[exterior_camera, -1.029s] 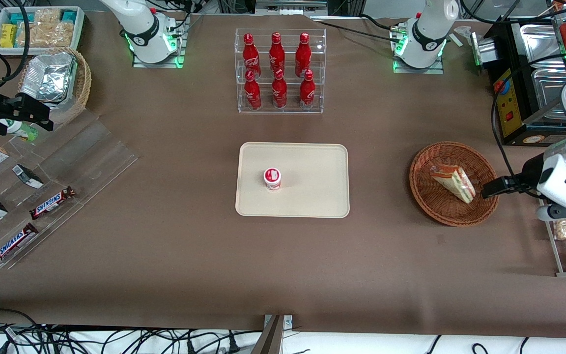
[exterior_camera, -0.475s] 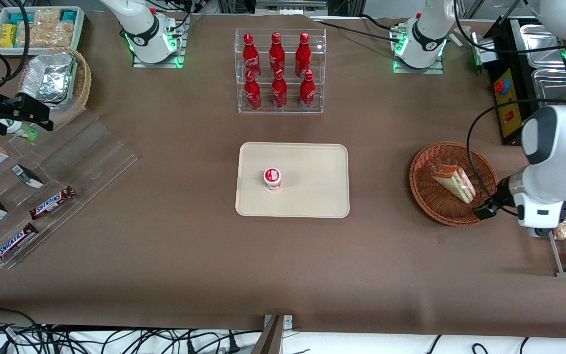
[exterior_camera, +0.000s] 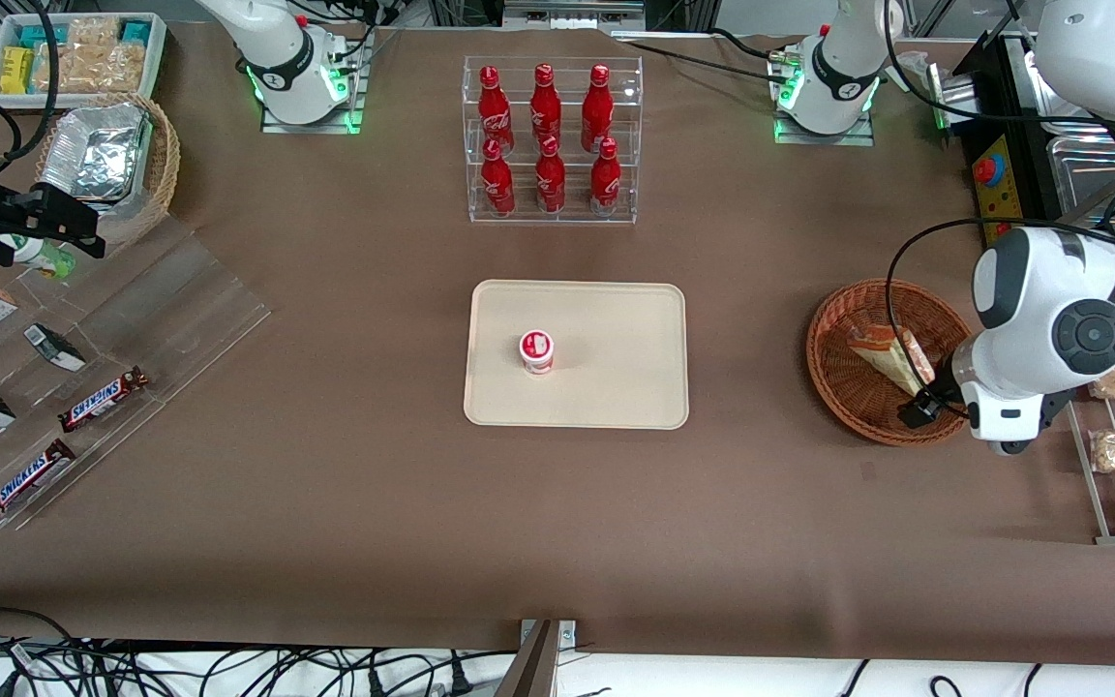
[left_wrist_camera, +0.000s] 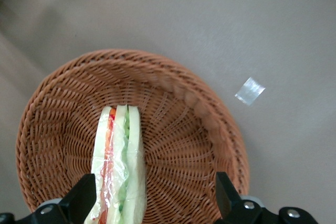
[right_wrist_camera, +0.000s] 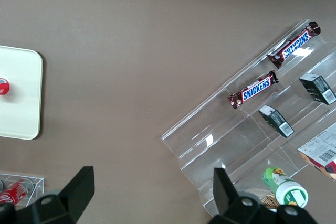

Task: Place sandwich from basket to tray
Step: 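Move the left gripper over the wicker basket toward the wrapped sandwich, then lower the left gripper and close it on the sandwich's edge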

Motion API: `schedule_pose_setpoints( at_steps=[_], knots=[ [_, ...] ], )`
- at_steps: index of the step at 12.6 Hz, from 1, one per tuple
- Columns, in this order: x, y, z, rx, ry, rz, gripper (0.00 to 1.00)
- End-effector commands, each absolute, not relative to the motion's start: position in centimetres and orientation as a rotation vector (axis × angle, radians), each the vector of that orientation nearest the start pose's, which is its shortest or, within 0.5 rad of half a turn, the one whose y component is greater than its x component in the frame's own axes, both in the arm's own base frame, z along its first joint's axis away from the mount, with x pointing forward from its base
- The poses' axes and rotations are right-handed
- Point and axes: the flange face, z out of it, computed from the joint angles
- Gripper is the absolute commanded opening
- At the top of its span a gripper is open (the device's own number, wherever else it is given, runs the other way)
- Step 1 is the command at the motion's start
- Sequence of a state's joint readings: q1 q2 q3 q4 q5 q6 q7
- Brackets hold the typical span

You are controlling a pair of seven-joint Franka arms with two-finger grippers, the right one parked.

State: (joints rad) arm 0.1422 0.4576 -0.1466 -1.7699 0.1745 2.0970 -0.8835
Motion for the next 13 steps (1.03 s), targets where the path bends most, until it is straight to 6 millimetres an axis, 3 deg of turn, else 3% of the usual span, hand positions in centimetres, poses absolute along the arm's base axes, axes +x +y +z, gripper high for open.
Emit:
schedule_pose_setpoints(
  at_steps=[1, 7, 10, 13],
  knots=[
    [61.4, 1.3, 30.0, -2.754, -1.186, 0.062, 1.0],
    [57.8, -0.4, 26.9, -2.636, -1.215, -0.027, 1.0],
    [57.7, -0.7, 27.3, -2.62, -1.229, -0.04, 1.0],
    [56.8, -1.0, 26.5, -2.614, -1.22, -0.014, 1.0]
  ],
)
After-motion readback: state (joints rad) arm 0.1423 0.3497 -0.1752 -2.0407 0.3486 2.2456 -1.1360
